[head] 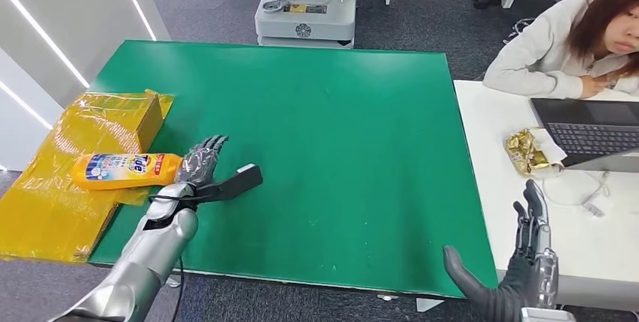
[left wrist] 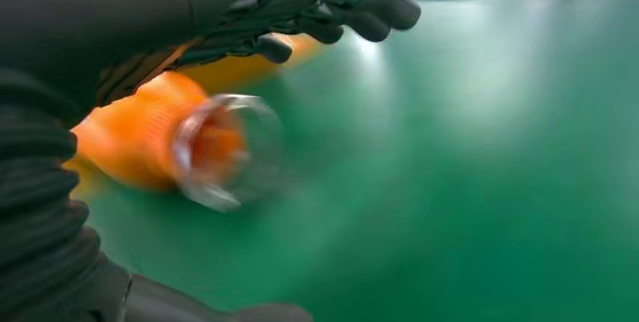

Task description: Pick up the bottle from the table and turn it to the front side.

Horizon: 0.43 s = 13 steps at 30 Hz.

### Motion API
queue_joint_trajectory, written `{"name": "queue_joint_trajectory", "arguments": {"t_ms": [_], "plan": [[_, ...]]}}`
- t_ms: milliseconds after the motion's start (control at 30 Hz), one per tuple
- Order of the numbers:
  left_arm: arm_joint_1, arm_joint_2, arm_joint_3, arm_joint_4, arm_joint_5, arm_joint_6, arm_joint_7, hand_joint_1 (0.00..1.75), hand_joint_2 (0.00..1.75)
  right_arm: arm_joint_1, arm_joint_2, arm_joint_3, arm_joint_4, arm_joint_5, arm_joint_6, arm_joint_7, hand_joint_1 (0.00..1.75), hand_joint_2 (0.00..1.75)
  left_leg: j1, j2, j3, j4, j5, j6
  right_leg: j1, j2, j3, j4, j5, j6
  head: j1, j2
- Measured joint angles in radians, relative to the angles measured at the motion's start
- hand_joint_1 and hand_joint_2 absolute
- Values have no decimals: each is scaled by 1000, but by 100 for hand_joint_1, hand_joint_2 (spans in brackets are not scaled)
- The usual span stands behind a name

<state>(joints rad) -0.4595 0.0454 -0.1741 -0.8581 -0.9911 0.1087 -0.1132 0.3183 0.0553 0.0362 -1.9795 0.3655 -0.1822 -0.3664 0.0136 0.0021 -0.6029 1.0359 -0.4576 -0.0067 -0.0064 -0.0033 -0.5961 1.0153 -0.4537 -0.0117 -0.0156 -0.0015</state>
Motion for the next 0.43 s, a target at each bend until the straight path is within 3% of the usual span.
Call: {"name": "queue_joint_trajectory", "arguments": {"t_ms": [133, 300, 433], "plan": [[72, -30, 24, -186, 364, -14, -70, 0, 175, 4, 0, 0, -2, -9, -11, 0, 0, 175, 0, 0, -1, 0, -1, 0, 0, 1, -1, 0, 0, 0, 0, 0], [132, -38, 24, -372, 557, -2, -112, 0, 175, 5, -1, 2, 0, -23, -39, 0, 0, 175, 0, 0, -1, -1, -1, 0, 0, 0, -1, 0, -1, 0, 0, 0], [152, -44, 17, -468, 607, 10, -126, 0, 175, 4, -8, 10, 8, -36, -52, -2, 0, 175, 0, 0, -1, -1, -1, 0, 0, 0, -1, 0, -1, 0, 0, 0]]}}
